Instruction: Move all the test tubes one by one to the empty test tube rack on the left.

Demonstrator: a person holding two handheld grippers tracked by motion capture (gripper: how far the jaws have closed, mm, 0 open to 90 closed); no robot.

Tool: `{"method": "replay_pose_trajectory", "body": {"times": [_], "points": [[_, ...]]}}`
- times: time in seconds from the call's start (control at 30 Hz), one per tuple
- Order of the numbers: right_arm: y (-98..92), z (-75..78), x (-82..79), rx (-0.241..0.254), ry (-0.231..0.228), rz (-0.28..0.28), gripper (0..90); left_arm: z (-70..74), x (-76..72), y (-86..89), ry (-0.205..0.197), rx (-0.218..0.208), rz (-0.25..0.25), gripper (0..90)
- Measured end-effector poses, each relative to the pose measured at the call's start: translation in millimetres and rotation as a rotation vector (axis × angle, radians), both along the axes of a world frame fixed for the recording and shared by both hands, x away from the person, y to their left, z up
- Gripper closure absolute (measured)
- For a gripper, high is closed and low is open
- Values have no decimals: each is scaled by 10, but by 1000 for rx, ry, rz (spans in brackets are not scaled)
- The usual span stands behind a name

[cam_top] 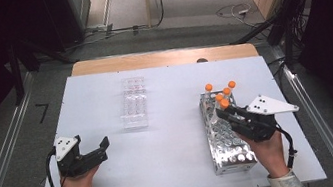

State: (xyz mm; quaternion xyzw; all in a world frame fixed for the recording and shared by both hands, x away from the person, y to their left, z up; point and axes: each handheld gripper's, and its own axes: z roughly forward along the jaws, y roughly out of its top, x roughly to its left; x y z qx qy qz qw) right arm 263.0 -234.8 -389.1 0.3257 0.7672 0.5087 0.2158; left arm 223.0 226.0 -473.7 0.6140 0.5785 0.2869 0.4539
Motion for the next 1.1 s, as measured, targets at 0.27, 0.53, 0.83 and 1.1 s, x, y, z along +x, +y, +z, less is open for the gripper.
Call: {"method": "replay_pose_trajectory", "body": {"times": [0.27, 0.53, 0.83, 1.1], "points": [[280, -72, -51, -23, 27, 66, 722, 11, 0, -53, -1, 7, -23, 40], [529, -108, -122, -60, 40, 118, 722, 77, -8, -159, -14, 3, -90, 41], [787, -223, -158, -103, 69, 167, 722, 148, -31, -290, -36, 15, -152, 41], [972, -247, -174, -111, 75, 193, 722, 228, -66, -389, -55, 8, -200, 41]]}}
